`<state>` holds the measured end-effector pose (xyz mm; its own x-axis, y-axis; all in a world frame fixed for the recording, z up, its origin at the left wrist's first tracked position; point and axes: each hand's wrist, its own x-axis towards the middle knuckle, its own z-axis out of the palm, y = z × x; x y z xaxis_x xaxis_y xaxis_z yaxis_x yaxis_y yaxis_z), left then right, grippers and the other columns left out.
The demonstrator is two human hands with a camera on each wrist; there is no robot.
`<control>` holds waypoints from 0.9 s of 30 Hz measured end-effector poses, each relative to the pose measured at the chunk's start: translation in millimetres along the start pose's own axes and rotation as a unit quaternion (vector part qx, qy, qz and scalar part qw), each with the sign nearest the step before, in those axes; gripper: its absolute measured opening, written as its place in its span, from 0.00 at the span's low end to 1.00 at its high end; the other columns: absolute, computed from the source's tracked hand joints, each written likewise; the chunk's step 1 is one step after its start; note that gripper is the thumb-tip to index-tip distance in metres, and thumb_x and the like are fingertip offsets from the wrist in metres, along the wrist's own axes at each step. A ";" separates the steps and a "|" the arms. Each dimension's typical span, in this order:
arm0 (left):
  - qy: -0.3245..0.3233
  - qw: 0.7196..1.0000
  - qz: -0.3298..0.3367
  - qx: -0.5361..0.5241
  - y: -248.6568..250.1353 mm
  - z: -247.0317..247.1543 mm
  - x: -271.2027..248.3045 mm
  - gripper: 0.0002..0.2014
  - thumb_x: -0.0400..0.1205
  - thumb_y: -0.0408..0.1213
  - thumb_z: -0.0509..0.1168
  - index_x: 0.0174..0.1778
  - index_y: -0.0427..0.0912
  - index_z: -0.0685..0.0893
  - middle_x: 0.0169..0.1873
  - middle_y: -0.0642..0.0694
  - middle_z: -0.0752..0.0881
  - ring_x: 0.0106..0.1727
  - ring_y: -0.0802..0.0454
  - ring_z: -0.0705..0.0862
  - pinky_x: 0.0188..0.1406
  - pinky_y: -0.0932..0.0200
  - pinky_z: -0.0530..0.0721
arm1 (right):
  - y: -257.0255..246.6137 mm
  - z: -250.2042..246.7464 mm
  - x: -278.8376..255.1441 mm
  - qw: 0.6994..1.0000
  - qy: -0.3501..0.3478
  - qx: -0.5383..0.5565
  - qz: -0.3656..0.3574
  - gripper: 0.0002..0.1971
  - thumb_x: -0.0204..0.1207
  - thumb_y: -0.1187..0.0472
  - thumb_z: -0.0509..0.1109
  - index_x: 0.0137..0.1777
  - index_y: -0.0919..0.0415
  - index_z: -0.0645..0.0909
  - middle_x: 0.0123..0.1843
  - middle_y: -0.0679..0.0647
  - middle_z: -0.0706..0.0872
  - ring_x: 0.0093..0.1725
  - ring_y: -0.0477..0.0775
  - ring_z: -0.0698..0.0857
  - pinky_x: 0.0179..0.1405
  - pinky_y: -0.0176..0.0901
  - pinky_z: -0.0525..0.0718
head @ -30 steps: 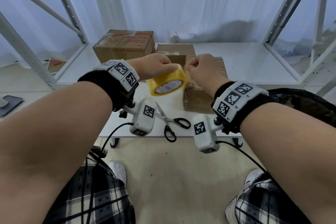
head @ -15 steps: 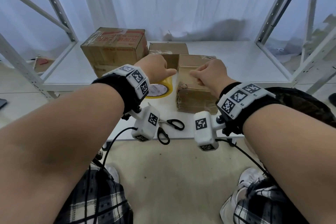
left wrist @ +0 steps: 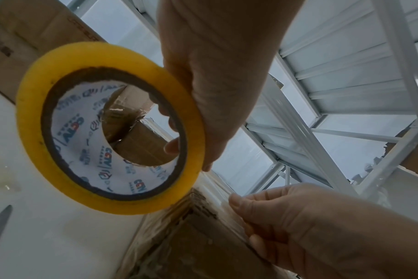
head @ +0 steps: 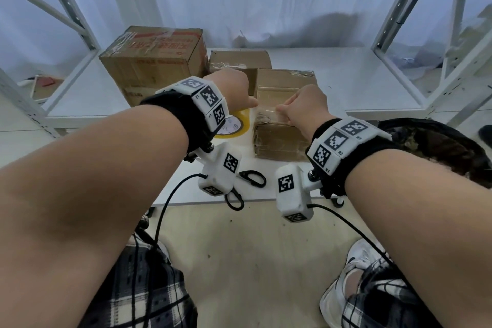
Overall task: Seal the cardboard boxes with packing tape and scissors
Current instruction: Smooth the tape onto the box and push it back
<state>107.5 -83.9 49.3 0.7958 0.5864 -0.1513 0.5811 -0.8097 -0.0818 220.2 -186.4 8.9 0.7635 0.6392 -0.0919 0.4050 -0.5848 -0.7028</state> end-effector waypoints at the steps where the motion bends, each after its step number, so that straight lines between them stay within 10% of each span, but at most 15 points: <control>1: -0.003 1.000 -0.002 -0.001 0.2 0.4 0.5 0.27 0.86 0.53 0.57 0.25 0.38 0.72 0.26 0.45 0.73 0.27 0.52 0.72 0.33 0.58 0.72 | 0.3 0.9 0.8 1.000 -0.001 -0.002 0.001 0.16 0.72 0.54 0.78 0.51 0.66 0.84 0.46 0.60 0.89 0.48 0.60 0.89 0.54 0.53 0.88; 15: -0.001 1.000 -0.013 -0.016 9.1 14.1 1.2 0.26 0.85 0.54 0.58 0.25 0.40 0.72 0.27 0.46 0.75 0.31 0.52 0.75 0.39 0.56 0.75 | 0.5 -0.1 -2.1 0.988 0.005 -0.147 -0.045 0.15 0.75 0.55 0.76 0.53 0.67 0.84 0.48 0.58 0.86 0.50 0.56 0.85 0.46 0.42 0.81; 19: -0.001 1.000 -0.014 -0.020 13.2 14.5 0.7 0.27 0.85 0.54 0.58 0.24 0.40 0.71 0.25 0.46 0.74 0.29 0.53 0.73 0.38 0.55 0.74 | 11.2 -11.8 -11.0 0.987 0.026 -0.155 -0.028 0.35 0.72 0.47 0.76 0.73 0.61 0.65 0.67 0.61 0.73 0.65 0.61 0.77 0.61 0.55 0.78; 23: -0.003 0.999 -0.014 -0.034 12.2 14.8 -0.8 0.27 0.85 0.54 0.59 0.24 0.39 0.73 0.24 0.46 0.74 0.27 0.53 0.73 0.34 0.57 0.73 | 13.3 -12.1 -16.0 0.928 0.097 -0.284 -0.220 0.24 0.82 0.51 0.62 0.75 0.60 0.67 0.73 0.61 0.70 0.72 0.62 0.70 0.70 0.57 0.69; 27: -0.037 0.999 -0.019 -0.021 11.0 15.4 0.2 0.20 0.87 0.46 0.55 0.35 0.36 0.81 0.27 0.47 0.74 0.30 0.52 0.74 0.36 0.58 0.73 | 11.7 17.8 -20.0 0.905 -0.096 -0.288 -0.298 0.28 0.88 0.45 0.41 0.85 0.55 0.50 0.87 0.53 0.50 0.85 0.53 0.48 0.83 0.56 0.44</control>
<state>111.4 -93.1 33.3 0.7592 0.6123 -0.2206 0.6185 -0.7843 -0.0485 200.7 -197.1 -10.1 0.2435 0.9696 0.0225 0.9535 -0.2351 -0.1888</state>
